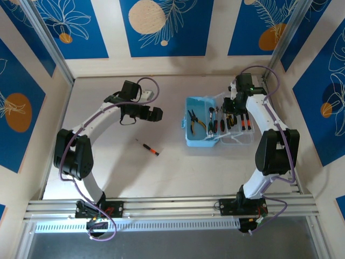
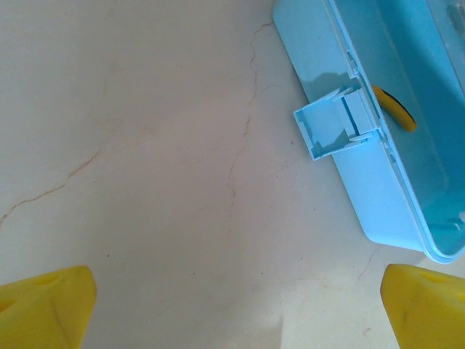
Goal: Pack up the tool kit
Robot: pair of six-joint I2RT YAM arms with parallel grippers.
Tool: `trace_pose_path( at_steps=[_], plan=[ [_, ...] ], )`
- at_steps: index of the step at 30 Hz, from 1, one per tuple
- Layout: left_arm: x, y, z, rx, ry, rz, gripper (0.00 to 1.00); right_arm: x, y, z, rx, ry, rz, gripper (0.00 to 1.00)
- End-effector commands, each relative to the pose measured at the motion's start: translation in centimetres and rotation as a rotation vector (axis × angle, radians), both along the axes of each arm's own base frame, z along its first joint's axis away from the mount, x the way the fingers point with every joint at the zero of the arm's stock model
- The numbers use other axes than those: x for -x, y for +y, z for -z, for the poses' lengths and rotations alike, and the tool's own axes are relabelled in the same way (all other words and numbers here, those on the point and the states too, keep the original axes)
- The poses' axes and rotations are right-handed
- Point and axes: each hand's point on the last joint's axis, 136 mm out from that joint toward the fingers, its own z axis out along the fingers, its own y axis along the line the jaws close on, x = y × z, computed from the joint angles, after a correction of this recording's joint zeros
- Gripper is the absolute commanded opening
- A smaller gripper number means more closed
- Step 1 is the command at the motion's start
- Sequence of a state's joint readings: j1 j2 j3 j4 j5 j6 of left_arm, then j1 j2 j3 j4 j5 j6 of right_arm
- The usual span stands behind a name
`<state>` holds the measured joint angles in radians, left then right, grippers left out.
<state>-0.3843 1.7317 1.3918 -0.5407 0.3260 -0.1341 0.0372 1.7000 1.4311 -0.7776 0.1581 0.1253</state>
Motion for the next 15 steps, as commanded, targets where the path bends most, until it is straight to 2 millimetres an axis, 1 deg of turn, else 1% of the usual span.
trace_pose_path(
  at_steps=[1, 5, 8, 9, 11, 13, 15],
  plan=[
    [0.8, 0.5, 0.2, -0.031, 0.000, 0.012, 1.00, 0.3, 0.8, 0.0, -0.028, 0.003, -0.020, 0.36],
    [1.1, 0.9, 0.7, -0.054, 0.012, 0.015, 1.00, 0.5, 0.6, -1.2, -0.017, -0.018, -0.014, 0.43],
    [1.7, 2.1, 2.0, -0.125, 0.037, 0.006, 1.00, 0.8, 0.6, -3.1, -0.015, -0.057, -0.011, 0.49],
    [2.1, 2.7, 2.7, -0.162, 0.052, 0.005, 1.00, 1.1, 0.7, -3.9, -0.018, -0.072, -0.015, 0.54],
    [2.9, 3.7, 3.9, -0.218, 0.084, 0.004, 1.00, 1.5, 1.0, -5.4, -0.027, -0.103, -0.026, 0.66],
    [4.1, 4.4, 5.1, -0.253, 0.119, 0.003, 1.00, 2.1, 1.8, -6.7, -0.042, -0.132, -0.052, 0.85],
    [5.5, 4.7, 5.8, -0.261, 0.150, -0.012, 1.00, 2.8, 2.8, -7.7, -0.047, -0.156, -0.086, 0.96]
  ],
)
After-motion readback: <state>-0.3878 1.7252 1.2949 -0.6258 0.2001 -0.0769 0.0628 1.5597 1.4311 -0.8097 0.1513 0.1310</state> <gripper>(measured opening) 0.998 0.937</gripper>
